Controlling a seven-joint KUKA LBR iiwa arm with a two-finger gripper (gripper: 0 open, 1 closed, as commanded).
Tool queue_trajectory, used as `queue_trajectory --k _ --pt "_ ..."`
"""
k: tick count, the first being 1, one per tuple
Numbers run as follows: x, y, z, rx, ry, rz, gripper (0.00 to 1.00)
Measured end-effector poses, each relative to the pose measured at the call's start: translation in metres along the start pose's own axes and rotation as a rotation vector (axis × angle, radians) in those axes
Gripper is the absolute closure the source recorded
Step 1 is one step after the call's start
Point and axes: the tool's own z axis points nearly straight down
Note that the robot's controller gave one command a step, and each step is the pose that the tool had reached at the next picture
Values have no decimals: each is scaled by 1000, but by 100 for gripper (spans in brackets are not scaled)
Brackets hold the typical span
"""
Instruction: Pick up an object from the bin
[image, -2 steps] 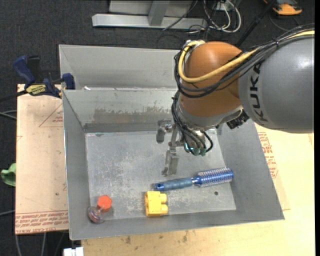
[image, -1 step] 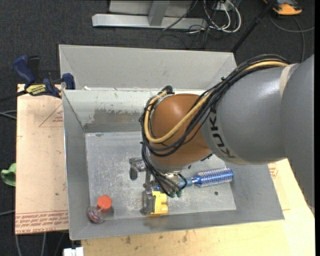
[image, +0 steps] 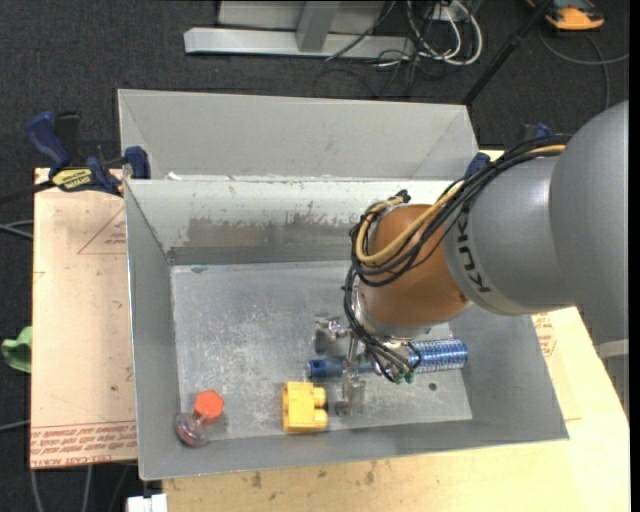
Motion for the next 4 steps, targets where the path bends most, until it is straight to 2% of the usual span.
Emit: queue_trajectory --k 1,2,3,4 --pt "-1 6 -4 -4 -6 -7 100" --pt "-1 6 -3 -4 -6 -7 0" --pt "-3 -2 -3 -3 -8 -211 0" --pt "-3 68 -3 -5 -8 -372 0"
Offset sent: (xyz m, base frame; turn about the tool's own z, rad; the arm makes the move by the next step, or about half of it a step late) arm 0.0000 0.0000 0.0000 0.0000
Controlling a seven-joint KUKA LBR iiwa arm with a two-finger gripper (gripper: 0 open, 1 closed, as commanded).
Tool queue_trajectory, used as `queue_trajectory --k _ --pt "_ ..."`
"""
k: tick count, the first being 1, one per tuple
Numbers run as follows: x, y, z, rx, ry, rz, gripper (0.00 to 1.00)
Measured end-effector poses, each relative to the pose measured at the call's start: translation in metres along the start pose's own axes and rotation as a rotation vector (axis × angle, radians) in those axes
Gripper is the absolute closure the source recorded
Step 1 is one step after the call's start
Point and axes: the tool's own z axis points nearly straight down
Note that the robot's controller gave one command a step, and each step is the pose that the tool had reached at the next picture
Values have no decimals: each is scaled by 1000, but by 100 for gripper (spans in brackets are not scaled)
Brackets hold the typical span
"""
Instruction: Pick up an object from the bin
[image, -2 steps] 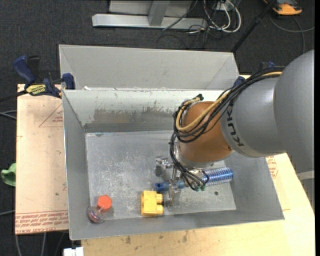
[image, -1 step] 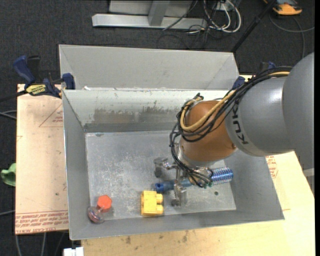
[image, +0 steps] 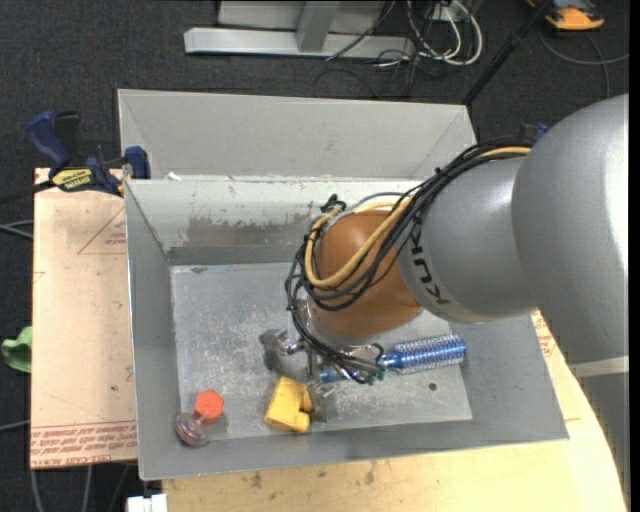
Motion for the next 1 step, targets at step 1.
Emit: queue_trajectory --k 1 --pt "2 46 -1 4 -6 -244 0"
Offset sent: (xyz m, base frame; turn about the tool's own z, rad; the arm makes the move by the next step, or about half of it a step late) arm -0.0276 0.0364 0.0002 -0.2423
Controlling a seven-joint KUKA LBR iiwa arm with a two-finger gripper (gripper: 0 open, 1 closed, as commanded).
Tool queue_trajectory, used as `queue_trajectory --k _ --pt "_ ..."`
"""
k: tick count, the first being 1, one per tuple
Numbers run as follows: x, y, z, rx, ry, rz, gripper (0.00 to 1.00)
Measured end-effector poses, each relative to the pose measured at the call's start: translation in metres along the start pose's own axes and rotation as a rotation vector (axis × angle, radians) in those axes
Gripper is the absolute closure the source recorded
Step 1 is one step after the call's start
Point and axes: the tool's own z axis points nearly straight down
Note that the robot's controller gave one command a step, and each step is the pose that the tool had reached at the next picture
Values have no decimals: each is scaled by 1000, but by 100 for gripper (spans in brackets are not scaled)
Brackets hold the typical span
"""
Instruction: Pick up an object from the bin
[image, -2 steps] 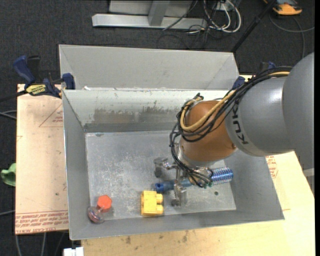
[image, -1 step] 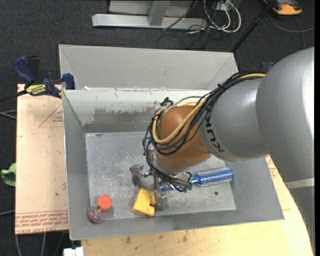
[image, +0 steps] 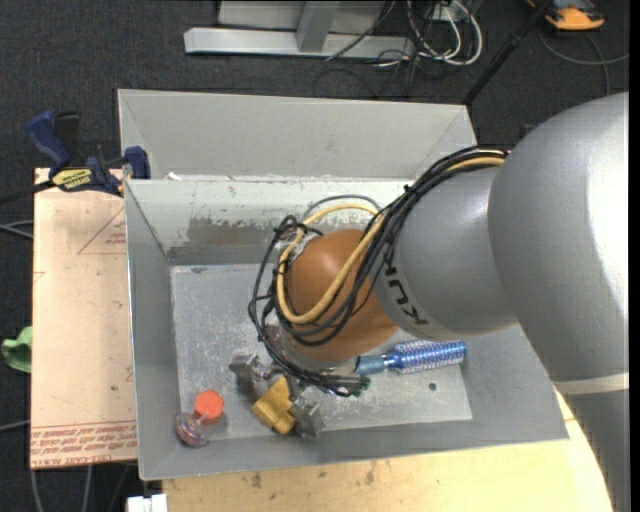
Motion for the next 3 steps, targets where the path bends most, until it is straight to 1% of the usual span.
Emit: queue_trajectory --k 1,2,3 --pt "3 0 2 -4 7 5 100" --pt "4 -30 -105 3 -1 -6 100" --pt "0 -28 -163 1 1 -135 100"
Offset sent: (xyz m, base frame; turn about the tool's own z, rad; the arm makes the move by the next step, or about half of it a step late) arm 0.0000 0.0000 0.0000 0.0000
